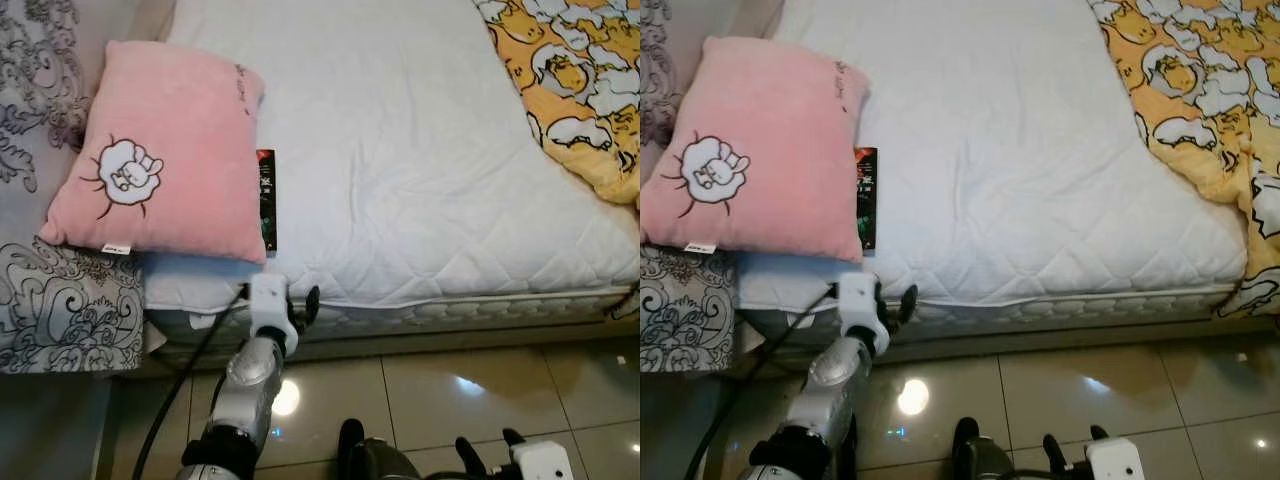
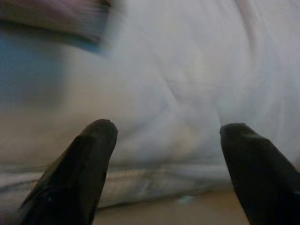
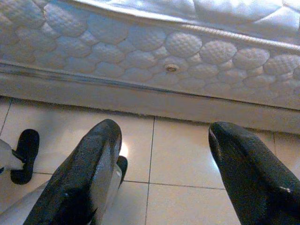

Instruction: Clean up the room

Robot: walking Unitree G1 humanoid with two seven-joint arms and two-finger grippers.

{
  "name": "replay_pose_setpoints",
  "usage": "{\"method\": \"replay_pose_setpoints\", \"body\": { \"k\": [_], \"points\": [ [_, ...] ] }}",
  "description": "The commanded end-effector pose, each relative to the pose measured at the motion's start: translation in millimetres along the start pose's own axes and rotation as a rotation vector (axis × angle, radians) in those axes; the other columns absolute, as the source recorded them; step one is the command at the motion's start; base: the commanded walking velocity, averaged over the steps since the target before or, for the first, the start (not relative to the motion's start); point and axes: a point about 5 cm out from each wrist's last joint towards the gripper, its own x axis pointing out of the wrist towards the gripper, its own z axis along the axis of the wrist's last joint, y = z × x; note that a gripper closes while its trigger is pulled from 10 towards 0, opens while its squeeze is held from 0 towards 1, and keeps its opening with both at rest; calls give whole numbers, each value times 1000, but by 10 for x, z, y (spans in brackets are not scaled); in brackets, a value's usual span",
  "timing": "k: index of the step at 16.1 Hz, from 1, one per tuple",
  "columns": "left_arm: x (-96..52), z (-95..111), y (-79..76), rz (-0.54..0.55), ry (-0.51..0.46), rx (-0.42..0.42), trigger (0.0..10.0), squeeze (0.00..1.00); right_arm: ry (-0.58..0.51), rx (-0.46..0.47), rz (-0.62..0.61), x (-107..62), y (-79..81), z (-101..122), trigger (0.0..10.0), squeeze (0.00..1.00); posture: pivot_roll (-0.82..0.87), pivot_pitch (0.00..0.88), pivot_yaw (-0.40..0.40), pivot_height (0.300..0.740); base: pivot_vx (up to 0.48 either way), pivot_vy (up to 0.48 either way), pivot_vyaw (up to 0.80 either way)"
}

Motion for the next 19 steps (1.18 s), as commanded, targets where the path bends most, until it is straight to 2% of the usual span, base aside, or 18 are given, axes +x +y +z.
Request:
{"method": "replay_pose_setpoints", "body": {
  "k": [1,2,3,4,7,8,9,10,11,12,13,16,19],
  "points": [
    [-18,41,-6,31,18,-218,10000,1000,29,-35,6,-54,-43,-74,10000,0,-81,320,-129,740,0,0,0],
    [-18,41,-6,31,18,-218,10000,1000,29,-35,6,-54,-43,-74,10000,0,-81,320,-129,740,0,0,0],
    [-23,49,-3,37,22,-261,10000,1000,24,-55,23,-51,-28,-69,10000,0,-81,320,-129,740,0,0,0],
    [-2,36,25,69,33,-339,10000,0,25,-57,29,-40,-15,-76,10000,0,-78,321,-134,740,0,0,0],
    [72,3,45,129,81,-465,10000,0,25,-56,31,-23,-14,-76,10000,0,-88,323,-139,740,0,0,0],
    [75,17,41,134,81,-485,10000,0,23,-58,30,-27,-17,-76,10000,0,-91,323,-138,740,0,0,0],
    [91,111,35,138,42,-514,10000,0,22,-60,25,-46,-31,-79,10000,0,-99,320,-135,740,0,0,0],
    [97,240,-10,97,-22,-455,10000,0,23,-60,22,-63,-33,-87,10000,0,-101,320,-134,740,0,0,0],
    [98,287,-28,82,-46,-425,10000,0,24,-60,22,-67,-32,-89,10000,0,-101,320,-134,740,0,0,0],
    [79,446,-106,19,-89,-379,10000,0,27,-59,18,-86,-33,-100,10000,0,-101,319,-131,740,0,0,0],
    [60,489,-105,30,-86,-341,10000,0,33,-61,16,-99,-41,-118,10000,0,-97,319,-132,740,0,0,0],
    [81,507,-93,36,-68,-354,10000,0,43,-64,19,-97,-41,-146,10000,0,-87,321,-130,740,0,0,0],
    [145,388,-45,92,-24,-378,10000,0,44,-66,24,-74,-32,-156,10000,0,-93,315,-133,740,0,0,0]
  ]
}}
